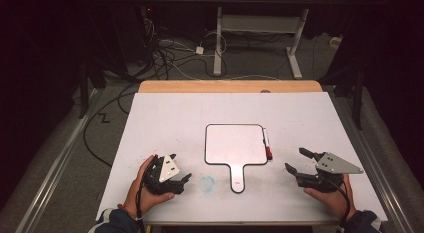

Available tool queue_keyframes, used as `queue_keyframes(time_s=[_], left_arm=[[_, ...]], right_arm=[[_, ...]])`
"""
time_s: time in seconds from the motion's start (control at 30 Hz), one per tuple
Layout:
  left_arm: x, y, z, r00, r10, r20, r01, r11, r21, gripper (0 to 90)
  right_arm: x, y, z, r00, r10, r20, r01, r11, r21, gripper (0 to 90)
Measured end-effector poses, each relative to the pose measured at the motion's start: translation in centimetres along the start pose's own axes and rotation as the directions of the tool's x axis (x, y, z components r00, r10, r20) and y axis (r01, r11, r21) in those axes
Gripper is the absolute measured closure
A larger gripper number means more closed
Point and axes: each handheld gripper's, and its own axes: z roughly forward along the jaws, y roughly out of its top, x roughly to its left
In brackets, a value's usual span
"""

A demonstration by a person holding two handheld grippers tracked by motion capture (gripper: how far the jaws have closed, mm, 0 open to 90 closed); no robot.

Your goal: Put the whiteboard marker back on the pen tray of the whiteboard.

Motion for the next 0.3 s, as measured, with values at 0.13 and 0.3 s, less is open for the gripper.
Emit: queue_keyframes(time_s=[0.13,0.3], left_arm=[[0.03,0.01,0.02,1.0,-0.001,0.001,0.001,1.0,0.002,19.3],[0.1,0.11,0.08,0.9999,-0.008,0.006,0.008,1.0,-0.005,19.3]], right_arm=[[0.29,0.16,0.1,0.9999,-0.015,0.002,0.015,0.9999,0.003,27.1],[0.53,0.28,0.08,0.9998,-0.02,0.003,0.02,0.9998,0.0,25.4]])
